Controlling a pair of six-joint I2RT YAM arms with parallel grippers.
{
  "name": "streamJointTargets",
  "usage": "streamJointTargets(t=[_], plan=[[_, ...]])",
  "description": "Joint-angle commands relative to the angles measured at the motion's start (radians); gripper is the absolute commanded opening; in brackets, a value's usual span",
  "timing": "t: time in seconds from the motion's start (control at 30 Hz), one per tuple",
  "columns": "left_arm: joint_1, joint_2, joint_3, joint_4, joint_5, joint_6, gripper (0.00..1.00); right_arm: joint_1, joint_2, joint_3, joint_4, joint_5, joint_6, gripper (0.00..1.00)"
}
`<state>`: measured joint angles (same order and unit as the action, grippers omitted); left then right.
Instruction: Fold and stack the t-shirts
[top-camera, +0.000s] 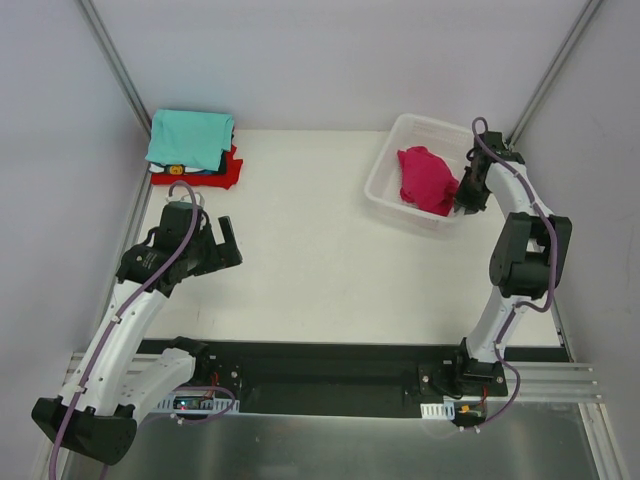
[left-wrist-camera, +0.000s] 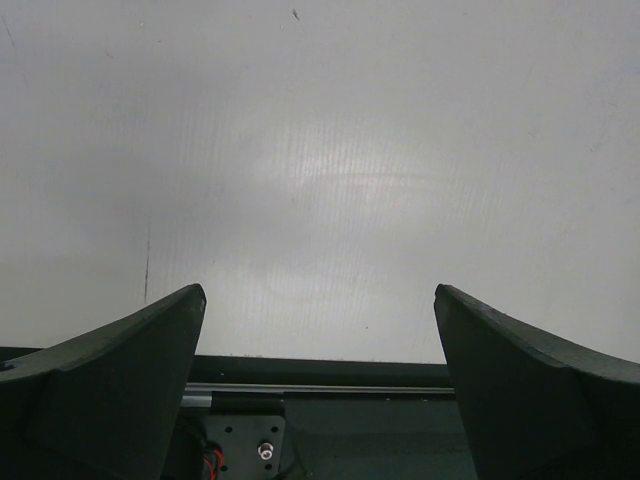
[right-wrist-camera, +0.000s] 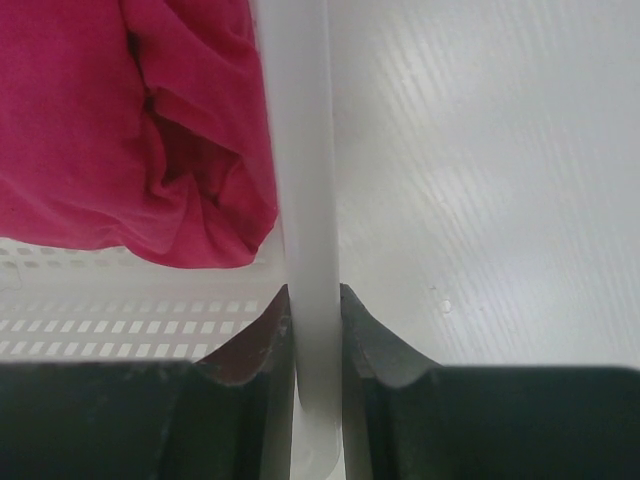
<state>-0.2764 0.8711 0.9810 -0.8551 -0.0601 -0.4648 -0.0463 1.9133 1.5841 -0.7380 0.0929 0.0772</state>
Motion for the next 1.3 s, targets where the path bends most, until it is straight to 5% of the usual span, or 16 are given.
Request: streamJointTargets(t=[0.0, 0.2, 0.4, 0.43, 0.53, 0.7, 0.9, 1.27], plan=[[-0.01, -0.024, 0.025, -0.027, 0.017, 0.0, 0.99, -0.062, -0.027, 0.043, -0.126, 0.113, 0.058, 0.11], [-0.01, -0.026, 0.027, -0.036, 0.025, 0.0, 0.99, -0.089, 0.018, 0.115, -0.149, 0.09, 0.062, 0.11], [-0.009, -0.03, 0.03, -0.044, 0.023, 0.005, 0.99, -0.095, -0.023, 0.136, -0.135, 0.053, 0.082, 0.64], [-0.01, -0.029, 0.031, -0.044, 0.025, 0.002, 0.99, -0.096, -0.033, 0.137, -0.136, 0.059, 0.081, 0.83], [-0.009, -0.02, 0.033, -0.042, 0.037, 0.002, 0.99, -0.098, -0.054, 0.158, -0.158, 0.056, 0.079, 0.94], [-0.01, -0.02, 0.03, -0.039, 0.045, -0.011, 0.99, -0.021, -0.17, 0.114, -0.094, -0.084, 0.04, 0.95], [-0.01, -0.011, 0.021, -0.032, 0.049, -0.015, 0.99, 0.267, -0.244, 0.227, -0.132, -0.172, -0.065, 0.96], [-0.01, -0.024, 0.01, -0.021, 0.057, -0.02, 0.99, 0.445, -0.027, 0.238, -0.052, -0.401, -0.05, 0.98]])
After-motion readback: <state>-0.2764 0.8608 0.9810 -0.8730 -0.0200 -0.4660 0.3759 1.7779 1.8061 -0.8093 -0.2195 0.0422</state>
